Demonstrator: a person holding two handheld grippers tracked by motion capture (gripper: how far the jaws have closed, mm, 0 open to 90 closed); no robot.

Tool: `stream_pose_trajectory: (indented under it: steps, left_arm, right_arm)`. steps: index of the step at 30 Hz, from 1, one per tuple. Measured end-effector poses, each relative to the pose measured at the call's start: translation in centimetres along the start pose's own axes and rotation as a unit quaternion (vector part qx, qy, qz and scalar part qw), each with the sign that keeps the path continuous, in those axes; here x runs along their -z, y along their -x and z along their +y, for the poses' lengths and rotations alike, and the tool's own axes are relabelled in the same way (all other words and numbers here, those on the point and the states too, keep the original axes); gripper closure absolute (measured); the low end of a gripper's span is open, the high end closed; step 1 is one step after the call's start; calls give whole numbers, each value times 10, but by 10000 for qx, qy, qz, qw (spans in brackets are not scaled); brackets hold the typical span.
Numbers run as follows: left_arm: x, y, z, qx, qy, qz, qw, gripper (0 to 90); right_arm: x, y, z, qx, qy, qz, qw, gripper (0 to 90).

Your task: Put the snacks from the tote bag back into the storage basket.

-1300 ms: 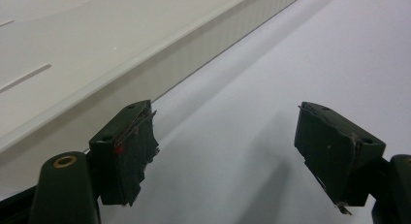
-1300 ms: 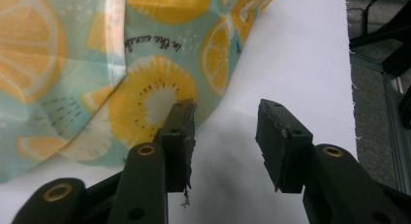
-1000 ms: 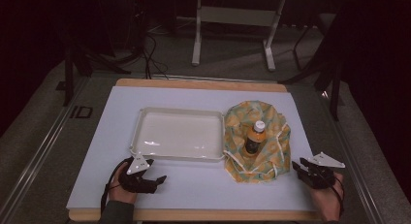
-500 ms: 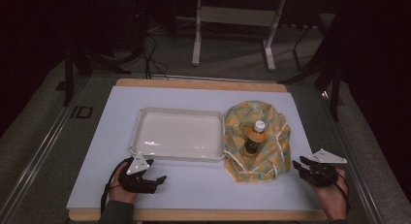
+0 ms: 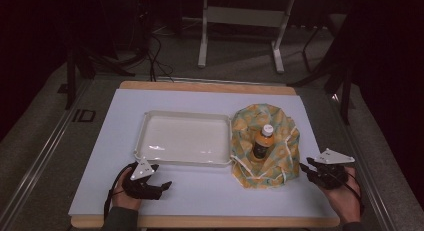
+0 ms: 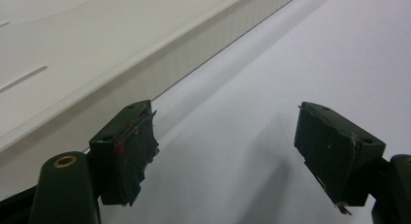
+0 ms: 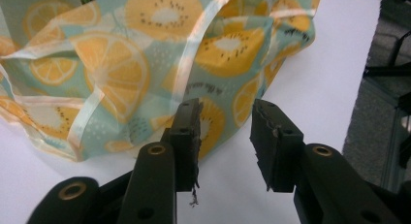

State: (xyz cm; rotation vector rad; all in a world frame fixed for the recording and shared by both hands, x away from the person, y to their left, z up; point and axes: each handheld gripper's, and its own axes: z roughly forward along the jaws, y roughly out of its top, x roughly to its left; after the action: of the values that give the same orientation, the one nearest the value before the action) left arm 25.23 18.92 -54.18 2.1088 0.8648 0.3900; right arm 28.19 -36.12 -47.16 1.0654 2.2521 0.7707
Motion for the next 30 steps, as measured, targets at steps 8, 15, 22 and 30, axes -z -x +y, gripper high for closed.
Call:
stream_pose_trajectory:
  steps: [8,15,22,30]
  left_arm:
    - [-1,0,0,-14,-28,3,10000,225]
    - [0,0,0,-19,-33,-7,10000,225]
    - [-1,1,0,-24,-37,-18,10000,226]
    - [-1,1,1,-53,-67,-14,10000,226]
  right_arm:
    - [6,4,12,142,67,24,9999,624]
    - [7,5,19,294,-31,58,9995,611]
    - [8,4,25,442,-73,110,9989,608]
    - [8,1,30,550,-138,162,9983,606]
